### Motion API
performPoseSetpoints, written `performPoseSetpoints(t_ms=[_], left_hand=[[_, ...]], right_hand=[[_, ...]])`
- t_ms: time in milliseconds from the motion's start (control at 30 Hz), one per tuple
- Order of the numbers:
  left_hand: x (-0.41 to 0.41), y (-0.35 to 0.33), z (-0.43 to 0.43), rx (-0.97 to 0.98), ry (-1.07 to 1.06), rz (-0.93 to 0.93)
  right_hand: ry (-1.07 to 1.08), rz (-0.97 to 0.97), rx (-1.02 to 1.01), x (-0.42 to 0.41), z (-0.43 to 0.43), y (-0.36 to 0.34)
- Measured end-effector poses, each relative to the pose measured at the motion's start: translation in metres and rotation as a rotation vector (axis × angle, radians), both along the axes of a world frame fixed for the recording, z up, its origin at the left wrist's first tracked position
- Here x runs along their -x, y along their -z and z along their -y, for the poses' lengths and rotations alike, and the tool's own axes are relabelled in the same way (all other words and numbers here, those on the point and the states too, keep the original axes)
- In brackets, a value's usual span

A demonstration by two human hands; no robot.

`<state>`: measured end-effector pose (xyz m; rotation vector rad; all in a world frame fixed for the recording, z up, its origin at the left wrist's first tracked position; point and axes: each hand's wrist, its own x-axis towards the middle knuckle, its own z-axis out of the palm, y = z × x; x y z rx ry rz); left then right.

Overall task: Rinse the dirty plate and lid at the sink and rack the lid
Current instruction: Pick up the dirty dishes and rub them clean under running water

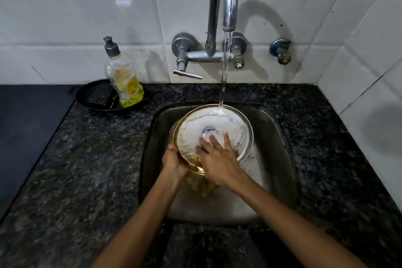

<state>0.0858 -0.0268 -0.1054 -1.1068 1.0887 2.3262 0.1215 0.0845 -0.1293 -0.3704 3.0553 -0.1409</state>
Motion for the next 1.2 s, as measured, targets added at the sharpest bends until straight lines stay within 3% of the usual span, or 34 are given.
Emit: performPoseSetpoints(t_ms=[133, 333, 400, 600, 700, 900, 1033, 1200], left_hand=[[-0.002, -0.001, -0.01, 0.037, 0.021, -0.052], [0.009, 0.005, 0.003, 0.152, -0.028, -0.138], [0.014, 0.014, 0.011, 0.171, -0.053, -0.116], [0.009, 0.026, 0.002, 0.082, -0.068, -0.024], [0.005, 0.023, -0.004, 0.107, -0.035, -0.074], [0.015, 0.023, 0.013, 0.196, -0.059, -0.122], [0.034, 0.032, 0.023, 0.11, -0.128, -0.022], [0.05, 0.037, 0.028, 0.123, 0.131, 0.059]], right_hand=[[-0.027, 0.02, 0.108, 0.042, -0.011, 0.006], [0.267, -0.152, -0.023, 0.05, -0.054, 0.015], [0.308, -0.11, 0.012, 0.025, -0.043, 0.016], [0.082, 0.105, 0.166, 0.009, 0.017, 0.008], [0.016, 0.0, 0.167, 0.041, -0.002, 0.012], [0.217, -0.133, -0.014, 0.049, -0.053, 0.015], [0.009, 0.006, -0.055, 0.024, -0.047, -0.007], [-0.227, 0.112, 0.003, 0.01, -0.058, -0.055]])
